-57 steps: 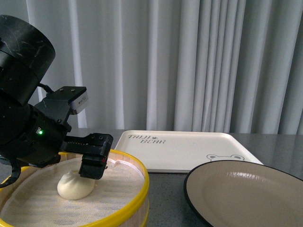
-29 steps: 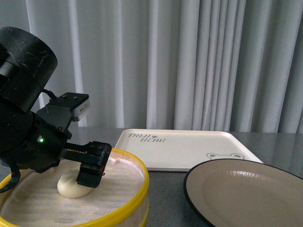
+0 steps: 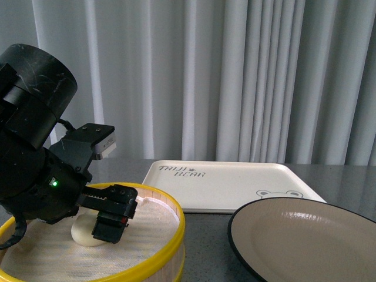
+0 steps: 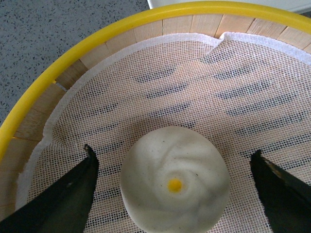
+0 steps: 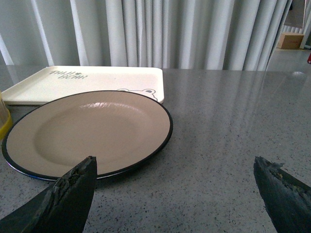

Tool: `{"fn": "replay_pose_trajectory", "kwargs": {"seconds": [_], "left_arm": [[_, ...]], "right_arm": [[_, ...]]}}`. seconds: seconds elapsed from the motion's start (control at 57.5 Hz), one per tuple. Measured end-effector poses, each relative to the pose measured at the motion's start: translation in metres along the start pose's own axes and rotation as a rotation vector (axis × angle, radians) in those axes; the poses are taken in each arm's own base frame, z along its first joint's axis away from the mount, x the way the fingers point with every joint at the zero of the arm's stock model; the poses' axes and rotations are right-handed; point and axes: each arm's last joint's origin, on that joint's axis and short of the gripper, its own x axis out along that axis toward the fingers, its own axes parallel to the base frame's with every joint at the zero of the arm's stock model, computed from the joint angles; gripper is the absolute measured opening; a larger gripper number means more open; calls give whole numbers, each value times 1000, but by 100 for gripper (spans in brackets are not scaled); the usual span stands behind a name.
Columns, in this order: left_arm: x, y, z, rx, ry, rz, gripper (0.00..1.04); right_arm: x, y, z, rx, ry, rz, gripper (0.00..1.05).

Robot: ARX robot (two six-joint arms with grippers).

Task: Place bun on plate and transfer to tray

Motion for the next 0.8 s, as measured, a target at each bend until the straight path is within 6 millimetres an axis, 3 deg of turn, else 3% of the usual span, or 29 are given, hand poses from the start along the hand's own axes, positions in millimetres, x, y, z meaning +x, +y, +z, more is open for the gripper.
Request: {"fn": "replay_pose_trajectory", "kwargs": {"seconds": [0.296,0.522,0.696,0.8], "left_arm": [[-2,-1,1,-5,-11,-55,39],[-16,-11,11,25,-132,-163,8],[-22,-26,24,72,-237,-243,5],[-32,-53,39,167,-393,-387,5]], "right_arm": [[0,0,0,0,0,0,96],[0,0,0,0,0,0,96],[0,0,0,0,0,0,96],[0,0,0,0,0,0,96]]}}
